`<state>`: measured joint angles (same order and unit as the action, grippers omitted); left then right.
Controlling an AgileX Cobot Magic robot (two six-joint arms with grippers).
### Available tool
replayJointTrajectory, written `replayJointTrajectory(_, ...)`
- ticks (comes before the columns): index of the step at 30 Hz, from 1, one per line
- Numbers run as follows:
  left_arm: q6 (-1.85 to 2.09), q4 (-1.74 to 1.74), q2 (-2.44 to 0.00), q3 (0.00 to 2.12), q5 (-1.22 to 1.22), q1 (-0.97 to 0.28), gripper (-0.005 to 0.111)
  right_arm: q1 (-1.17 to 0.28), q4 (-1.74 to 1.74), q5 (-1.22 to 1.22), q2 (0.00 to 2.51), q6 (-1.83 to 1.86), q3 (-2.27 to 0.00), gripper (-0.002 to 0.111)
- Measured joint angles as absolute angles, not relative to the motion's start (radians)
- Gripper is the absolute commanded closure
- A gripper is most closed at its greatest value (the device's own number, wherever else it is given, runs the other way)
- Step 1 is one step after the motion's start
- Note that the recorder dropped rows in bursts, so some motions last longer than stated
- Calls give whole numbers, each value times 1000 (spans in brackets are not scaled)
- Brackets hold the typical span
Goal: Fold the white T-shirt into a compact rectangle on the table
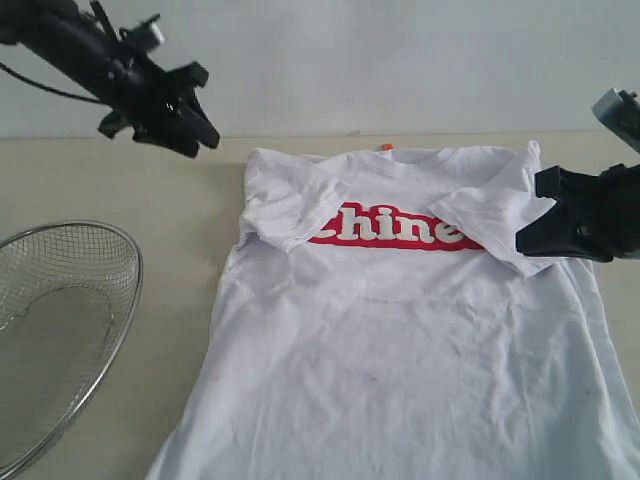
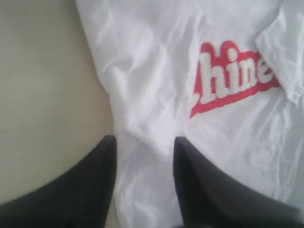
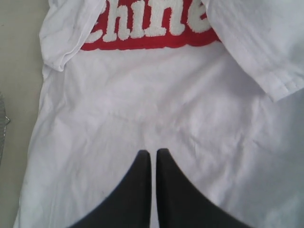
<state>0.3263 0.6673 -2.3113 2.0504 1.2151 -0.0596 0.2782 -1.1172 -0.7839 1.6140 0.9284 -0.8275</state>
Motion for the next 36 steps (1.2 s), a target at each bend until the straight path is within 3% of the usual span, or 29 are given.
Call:
replayJointTrajectory(7, 357, 672, -1989, 1844, 1215, -57, 70, 278, -1137, -796, 1549, 962, -785, 109)
replayJointTrajectory(15, 514, 756, -1601, 1338, 1212, -47, 70, 278, -1102, -728, 1099, 882, -678, 109)
replayJointTrajectory(19, 544, 799, -1411, 1091, 1171, -47, 70, 278, -1151, -688, 1061, 880, -678, 109)
replayJointTrajectory(27, 562, 824, -1271, 801, 1068, -47, 70, 278, -1074, -731, 1068, 859, -678, 107)
replayJointTrajectory(30, 562, 831, -1263, 703, 1072, -47, 70, 278, -975, -765, 1102, 773, -678, 97)
replayJointTrajectory(36, 593, 832, -1261, 565, 1076, -64, 70, 278, -710, -830, 1191, 548, -678, 60)
